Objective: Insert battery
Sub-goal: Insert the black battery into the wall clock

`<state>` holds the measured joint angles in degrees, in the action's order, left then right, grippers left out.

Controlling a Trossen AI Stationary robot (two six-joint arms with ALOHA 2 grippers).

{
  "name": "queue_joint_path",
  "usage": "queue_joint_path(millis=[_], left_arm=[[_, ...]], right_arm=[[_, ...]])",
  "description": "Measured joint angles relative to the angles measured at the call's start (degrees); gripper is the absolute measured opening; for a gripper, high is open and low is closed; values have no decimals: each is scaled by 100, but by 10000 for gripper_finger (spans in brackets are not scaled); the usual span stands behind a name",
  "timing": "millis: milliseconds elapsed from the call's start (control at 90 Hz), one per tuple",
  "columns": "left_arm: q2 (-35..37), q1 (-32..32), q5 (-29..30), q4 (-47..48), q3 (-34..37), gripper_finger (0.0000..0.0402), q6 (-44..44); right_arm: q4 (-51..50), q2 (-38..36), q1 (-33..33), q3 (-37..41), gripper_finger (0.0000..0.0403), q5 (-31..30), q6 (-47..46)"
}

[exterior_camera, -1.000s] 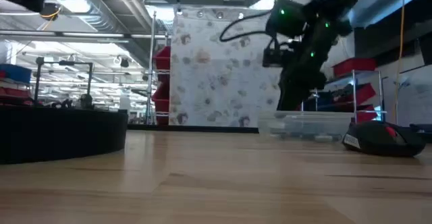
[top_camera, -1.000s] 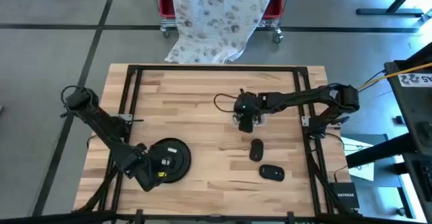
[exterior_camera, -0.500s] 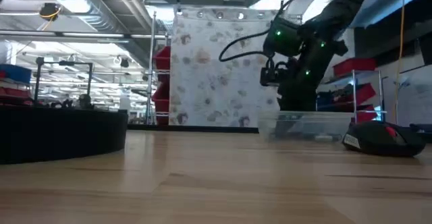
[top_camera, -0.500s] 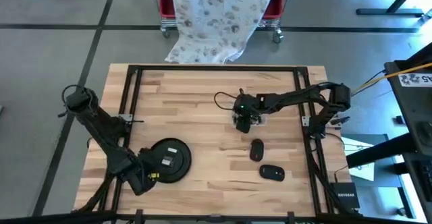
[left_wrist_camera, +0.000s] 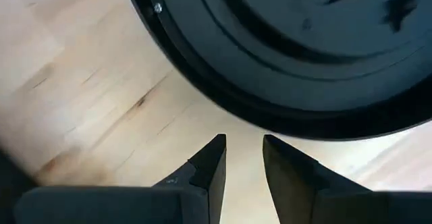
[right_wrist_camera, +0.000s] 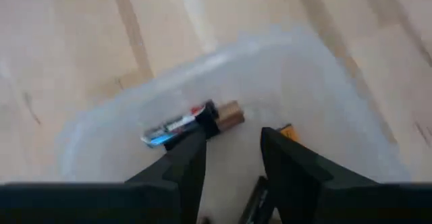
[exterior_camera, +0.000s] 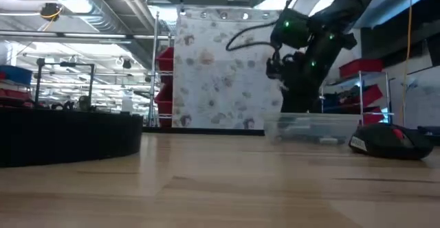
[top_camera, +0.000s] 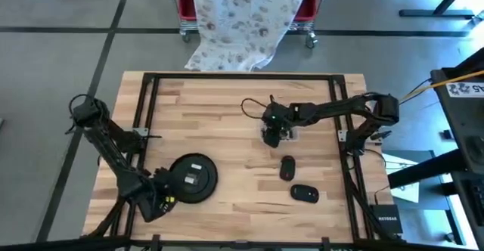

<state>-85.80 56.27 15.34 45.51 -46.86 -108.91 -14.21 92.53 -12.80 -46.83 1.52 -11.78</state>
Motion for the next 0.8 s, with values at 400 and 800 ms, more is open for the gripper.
queue_joint_path(millis=[400, 800], left_arm=[[-22, -15, 810, -1379, 515, 81, 311], [-22, -17, 1215, -1466, 515, 81, 326]], right_arm=[[-283, 42, 0, -2, 221, -613, -287], [-546, 33, 2, 13, 199, -489, -47]])
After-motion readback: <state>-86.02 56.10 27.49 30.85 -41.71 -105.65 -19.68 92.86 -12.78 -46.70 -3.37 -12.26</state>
